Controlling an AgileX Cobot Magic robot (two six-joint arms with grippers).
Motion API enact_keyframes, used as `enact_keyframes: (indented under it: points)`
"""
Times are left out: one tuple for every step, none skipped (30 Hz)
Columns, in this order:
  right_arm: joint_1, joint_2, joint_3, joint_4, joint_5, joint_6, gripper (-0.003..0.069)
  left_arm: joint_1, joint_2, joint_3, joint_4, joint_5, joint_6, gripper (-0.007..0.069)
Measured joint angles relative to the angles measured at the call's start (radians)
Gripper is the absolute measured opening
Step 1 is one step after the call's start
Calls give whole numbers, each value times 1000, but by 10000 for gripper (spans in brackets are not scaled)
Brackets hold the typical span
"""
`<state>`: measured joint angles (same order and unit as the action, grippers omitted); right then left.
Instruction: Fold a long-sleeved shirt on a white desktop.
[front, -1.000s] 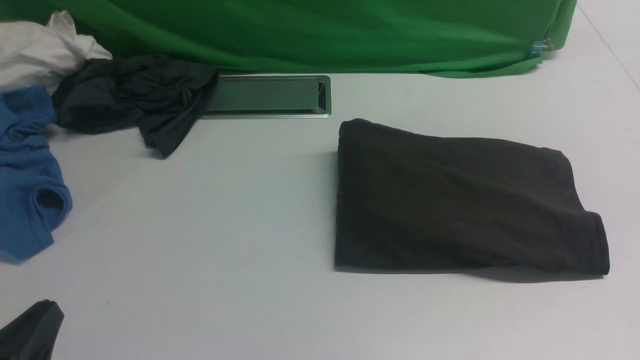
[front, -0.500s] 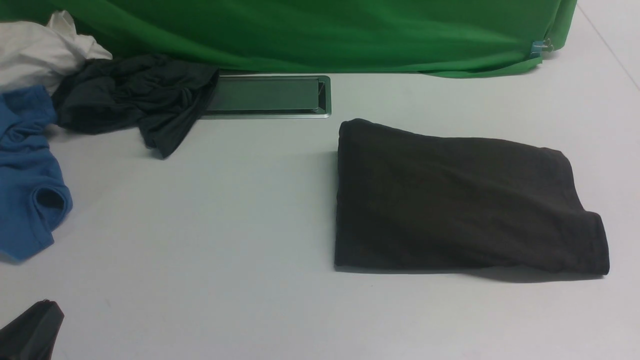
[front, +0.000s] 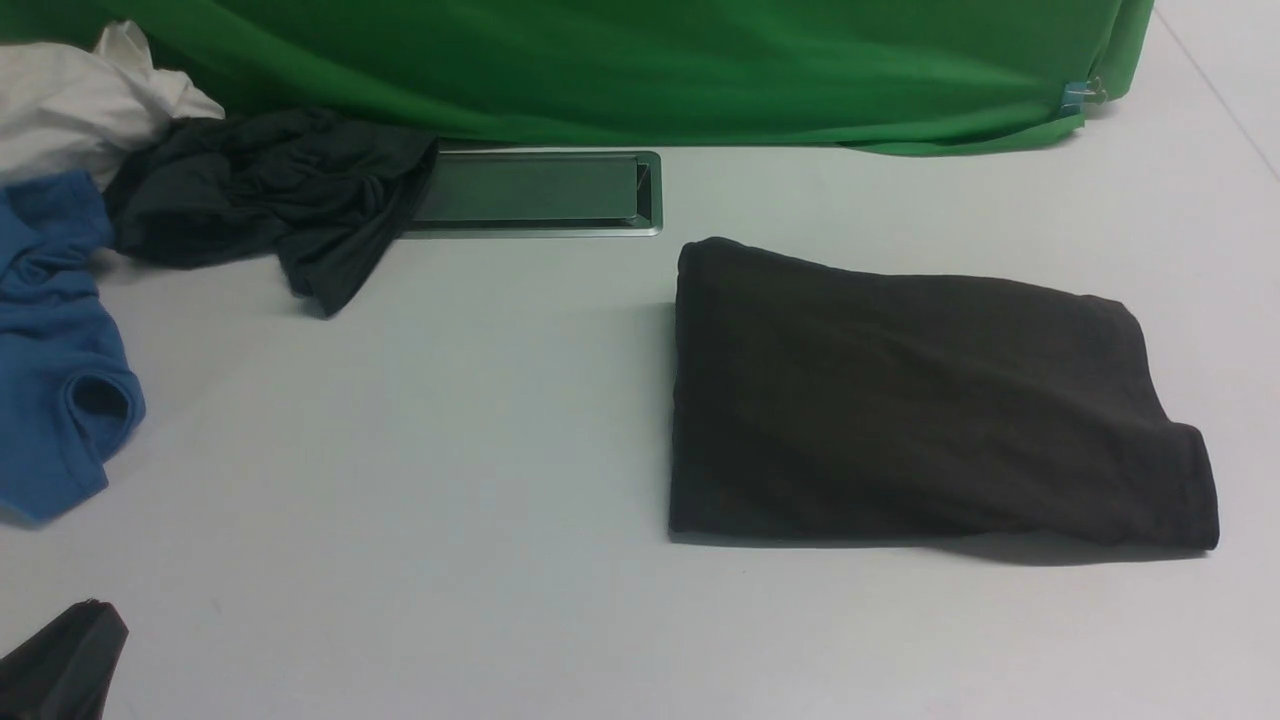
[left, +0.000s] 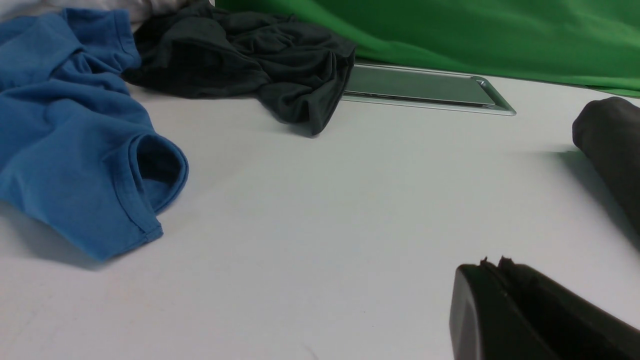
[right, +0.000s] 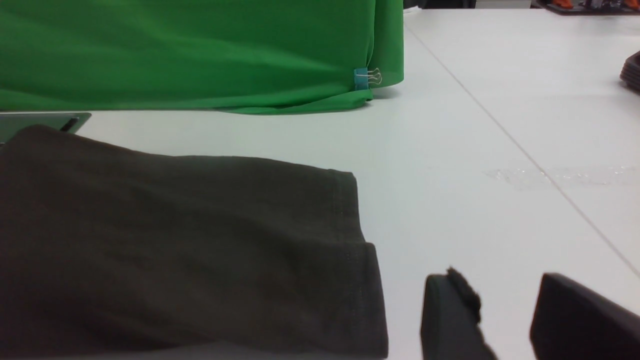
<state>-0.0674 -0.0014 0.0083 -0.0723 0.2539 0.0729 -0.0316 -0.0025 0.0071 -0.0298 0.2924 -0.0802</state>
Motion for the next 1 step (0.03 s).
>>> enact_keyframes:
  points:
    - [0,0,0,0,0,0,239,0,0,0,0,0,0,20]
